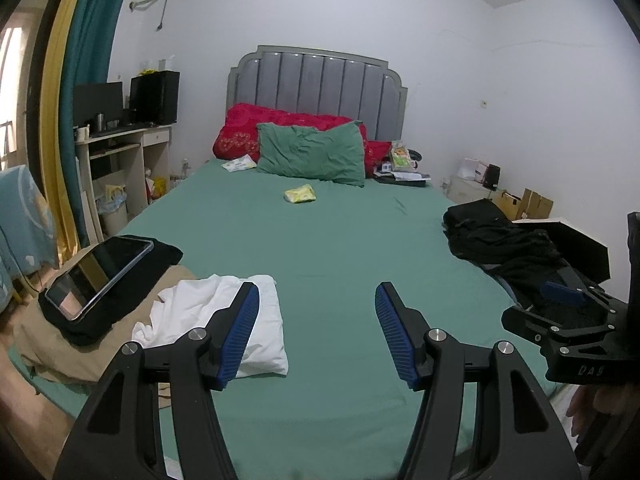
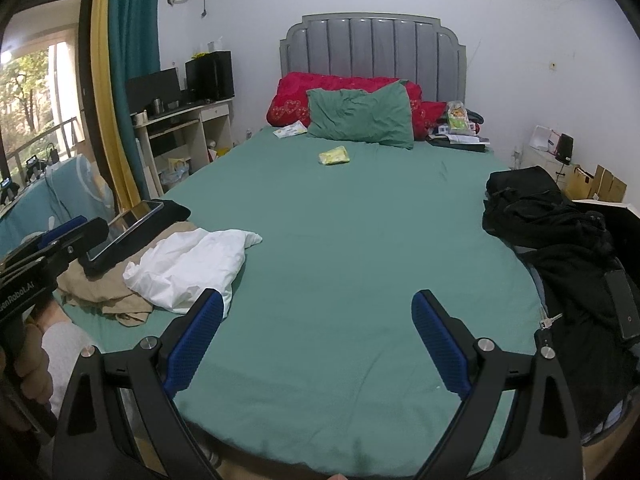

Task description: Fold large clothes

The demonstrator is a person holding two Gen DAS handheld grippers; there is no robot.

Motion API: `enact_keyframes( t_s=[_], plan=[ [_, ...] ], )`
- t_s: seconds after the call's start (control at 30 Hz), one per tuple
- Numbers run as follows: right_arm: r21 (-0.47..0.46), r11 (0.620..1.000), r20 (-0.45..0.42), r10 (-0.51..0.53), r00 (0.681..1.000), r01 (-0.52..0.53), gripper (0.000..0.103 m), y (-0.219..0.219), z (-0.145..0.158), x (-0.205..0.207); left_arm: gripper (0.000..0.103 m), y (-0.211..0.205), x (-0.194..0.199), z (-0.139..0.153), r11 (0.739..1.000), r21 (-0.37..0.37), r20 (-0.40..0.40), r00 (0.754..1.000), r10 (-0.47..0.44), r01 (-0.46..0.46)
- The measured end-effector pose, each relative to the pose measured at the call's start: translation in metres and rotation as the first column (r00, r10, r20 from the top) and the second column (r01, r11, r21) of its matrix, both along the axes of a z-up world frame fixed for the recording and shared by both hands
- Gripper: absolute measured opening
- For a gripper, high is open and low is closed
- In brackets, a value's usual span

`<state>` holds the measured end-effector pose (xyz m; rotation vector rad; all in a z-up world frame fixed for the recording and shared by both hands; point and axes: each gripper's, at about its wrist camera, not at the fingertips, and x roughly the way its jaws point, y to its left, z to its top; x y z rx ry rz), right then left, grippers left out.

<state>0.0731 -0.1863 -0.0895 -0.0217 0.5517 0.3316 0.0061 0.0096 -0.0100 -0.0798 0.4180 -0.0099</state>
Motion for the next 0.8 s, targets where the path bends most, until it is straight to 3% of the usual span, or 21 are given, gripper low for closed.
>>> enact_keyframes(
  t_s=[0.8],
  plan=[
    [0.000, 1.000, 0.003, 0.002, 1.000, -0.002, 0.094, -0.0029, -0.0007, 0.0011, 0.064, -0.0045, -0.0007, 0.0011, 1.000, 0.005, 0.002, 1.000, -0.006, 0.006]
  ],
)
